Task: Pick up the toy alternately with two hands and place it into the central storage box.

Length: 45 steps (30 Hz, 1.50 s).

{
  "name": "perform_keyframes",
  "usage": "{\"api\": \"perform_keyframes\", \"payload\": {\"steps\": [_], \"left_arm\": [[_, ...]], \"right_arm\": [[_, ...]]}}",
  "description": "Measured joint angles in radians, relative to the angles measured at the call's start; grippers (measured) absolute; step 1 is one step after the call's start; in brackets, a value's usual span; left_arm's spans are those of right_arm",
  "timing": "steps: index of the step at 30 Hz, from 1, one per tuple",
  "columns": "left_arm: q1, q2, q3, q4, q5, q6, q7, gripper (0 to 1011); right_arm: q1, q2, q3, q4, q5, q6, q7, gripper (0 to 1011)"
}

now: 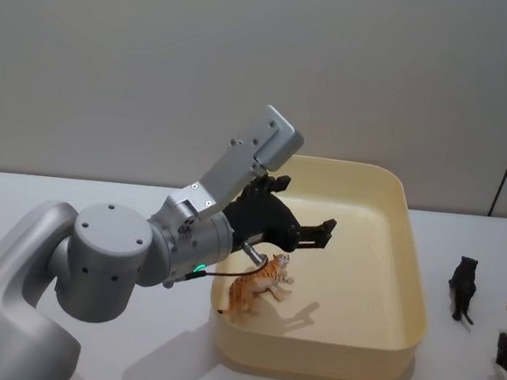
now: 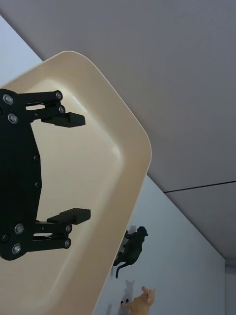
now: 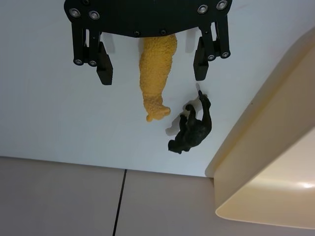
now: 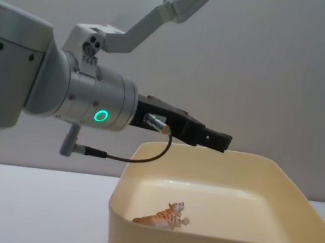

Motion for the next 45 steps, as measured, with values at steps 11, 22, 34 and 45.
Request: {"api": "perform_keyframes", "payload": {"steps": [11, 22, 34, 45], "left_arm": [[0.000, 0.000, 0.000, 0.000, 0.000, 0.000, 0.000, 1001], [0.000, 0.000, 0.000, 0.000, 0.000, 0.000, 0.000, 1001], [0.000, 0.000, 0.000, 0.000, 0.000, 0.000, 0.000, 1001], [0.000, 0.000, 0.000, 0.000, 0.000, 0.000, 0.000, 1001]], "right_arm": [[0.038, -0.033, -0.020, 0.048, -0.016, 0.035, 0.011, 880], [0.051, -0.045, -0.027, 0.065, -0.022, 0.047, 0.015, 560], [0.057, -0.050, -0.028, 0.059, -0.026, 0.029, 0.030, 305], [0.088, -0.059, -0.028, -0.006, -0.019, -0.012, 0.090, 305]]}}
